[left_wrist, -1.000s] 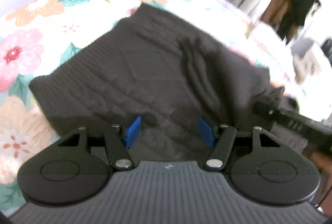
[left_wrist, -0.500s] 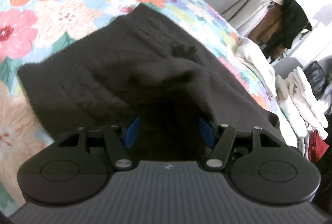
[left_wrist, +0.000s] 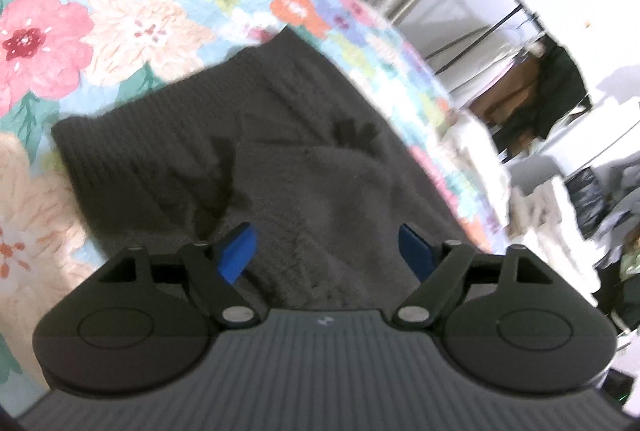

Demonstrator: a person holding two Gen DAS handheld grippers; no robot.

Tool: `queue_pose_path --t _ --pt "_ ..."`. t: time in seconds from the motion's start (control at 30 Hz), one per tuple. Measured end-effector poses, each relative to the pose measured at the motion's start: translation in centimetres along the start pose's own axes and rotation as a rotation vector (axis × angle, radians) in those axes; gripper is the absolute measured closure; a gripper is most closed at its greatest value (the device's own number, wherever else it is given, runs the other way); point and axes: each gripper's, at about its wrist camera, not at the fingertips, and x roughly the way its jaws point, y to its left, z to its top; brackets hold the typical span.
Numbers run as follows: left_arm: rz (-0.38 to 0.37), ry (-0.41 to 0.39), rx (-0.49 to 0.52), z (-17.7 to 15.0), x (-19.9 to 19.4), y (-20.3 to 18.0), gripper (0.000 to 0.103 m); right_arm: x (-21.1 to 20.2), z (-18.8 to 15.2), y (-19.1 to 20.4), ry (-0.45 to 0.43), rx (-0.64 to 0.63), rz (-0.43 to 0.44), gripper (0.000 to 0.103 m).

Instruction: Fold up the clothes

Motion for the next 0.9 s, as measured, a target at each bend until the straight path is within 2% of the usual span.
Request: queue_pose_path --t 0.1,0.17,0.2,0.23,0.4,0.53,0.57,0.63,0.7,0.73,0.77,0.83,0.9 --pt "0.084 0.066 0.039 -0.9 2.6 -0.1 0.024 -2.4 -0.4 -3.6 -0.082 0.172 -0.066 0.049" --pt "0.11 0.052 0.053 -1.5 3.7 -0.2 0.037 -3.3 -0.6 -5.6 -0.134 0.285 -0.082 0.044" --pt "0.117 0.041 0.072 -1.6 3.9 -0.4 0.066 -3.5 -0.8 -6.4 -0.157 0.34 -0.087 0.041" --pt "0.12 0.035 0.101 -1.6 4.0 -0.8 0.092 -3.6 -0.8 -7.0 -0.171 0.375 -0.092 0.039" --pt "0.029 -0.09 0.167 -1.3 1.4 -2.9 0.095 -1.3 0.1 -6.6 -0.179 0.37 -0.102 0.034" --pt "-0.071 -0.165 0.149 -0.8 -1.4 -3.7 0.095 0.4 1.2 -6.1 -0.187 0.318 -0.136 0.028" --pt "-0.077 -0.155 0.137 -0.9 -1.7 -3.6 0.095 0.7 1.4 -6.1 -0.189 0.317 -0.148 0.027" --pt "-0.049 -0.08 0.111 -0.8 -1.4 -3.0 0.095 0.5 1.8 -6.2 -0.182 0.33 -0.157 0.027" --pt "0.067 0.056 0.097 -1.0 0.9 -1.6 0.095 0.1 2.2 -5.6 -0.169 0.291 -0.135 0.027" --pt "0.141 0.11 0.098 -1.4 2.2 -0.9 0.095 -0.2 2.4 -5.0 -0.162 0.244 -0.114 0.027" --pt "0.179 0.133 0.093 -1.7 3.1 -0.3 0.095 -0.4 2.8 -3.9 -0.146 0.175 -0.093 0.027" --pt "0.151 0.134 0.062 -1.5 3.4 0.0 0.095 -0.6 3.9 -1.6 -0.127 0.047 -0.065 0.027" --pt "0.119 0.093 0.085 -0.9 2.5 -0.9 0.095 -0.1 5.9 0.7 -0.116 -0.087 -0.045 0.027"
